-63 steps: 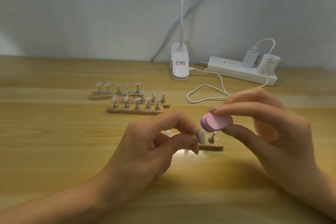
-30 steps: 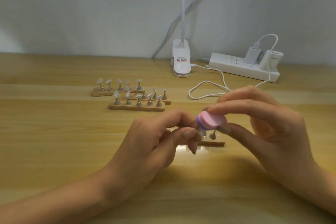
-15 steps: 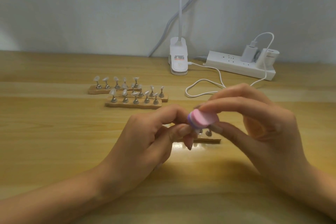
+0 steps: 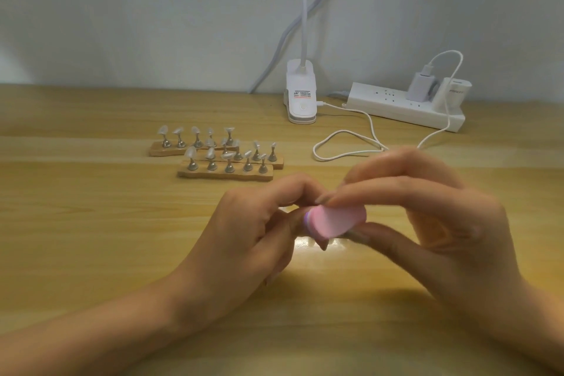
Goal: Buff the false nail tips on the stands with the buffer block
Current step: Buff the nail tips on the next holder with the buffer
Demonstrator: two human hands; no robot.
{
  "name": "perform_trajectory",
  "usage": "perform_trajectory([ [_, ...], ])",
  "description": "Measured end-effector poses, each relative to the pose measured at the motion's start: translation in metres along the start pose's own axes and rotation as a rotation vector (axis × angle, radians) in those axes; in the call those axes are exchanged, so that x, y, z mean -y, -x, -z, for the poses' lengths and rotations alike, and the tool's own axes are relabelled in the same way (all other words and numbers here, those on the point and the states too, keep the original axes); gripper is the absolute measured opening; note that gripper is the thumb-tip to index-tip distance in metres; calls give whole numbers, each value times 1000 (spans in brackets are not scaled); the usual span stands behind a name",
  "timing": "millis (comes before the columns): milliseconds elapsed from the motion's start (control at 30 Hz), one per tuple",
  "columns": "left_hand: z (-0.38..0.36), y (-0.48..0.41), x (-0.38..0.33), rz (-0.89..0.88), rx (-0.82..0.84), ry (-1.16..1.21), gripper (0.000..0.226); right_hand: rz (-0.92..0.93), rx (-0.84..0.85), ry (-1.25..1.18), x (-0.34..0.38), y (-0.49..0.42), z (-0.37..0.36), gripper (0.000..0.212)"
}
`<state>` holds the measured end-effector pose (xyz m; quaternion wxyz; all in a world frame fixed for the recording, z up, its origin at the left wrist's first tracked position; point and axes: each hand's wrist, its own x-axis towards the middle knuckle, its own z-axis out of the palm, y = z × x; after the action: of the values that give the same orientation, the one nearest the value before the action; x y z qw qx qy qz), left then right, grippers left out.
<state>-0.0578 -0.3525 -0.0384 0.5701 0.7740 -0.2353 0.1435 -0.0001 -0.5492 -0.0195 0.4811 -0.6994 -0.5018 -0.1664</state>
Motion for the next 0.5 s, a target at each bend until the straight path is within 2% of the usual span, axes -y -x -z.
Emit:
perform_trajectory([
  [400,1,0,-1,-19,-12,12,15,-68,-38,-76,-3,-2,1,23],
  [500,1,0,-1,-33,-8,-9,15,-14,-3,-56,-2,-1,-1,22],
])
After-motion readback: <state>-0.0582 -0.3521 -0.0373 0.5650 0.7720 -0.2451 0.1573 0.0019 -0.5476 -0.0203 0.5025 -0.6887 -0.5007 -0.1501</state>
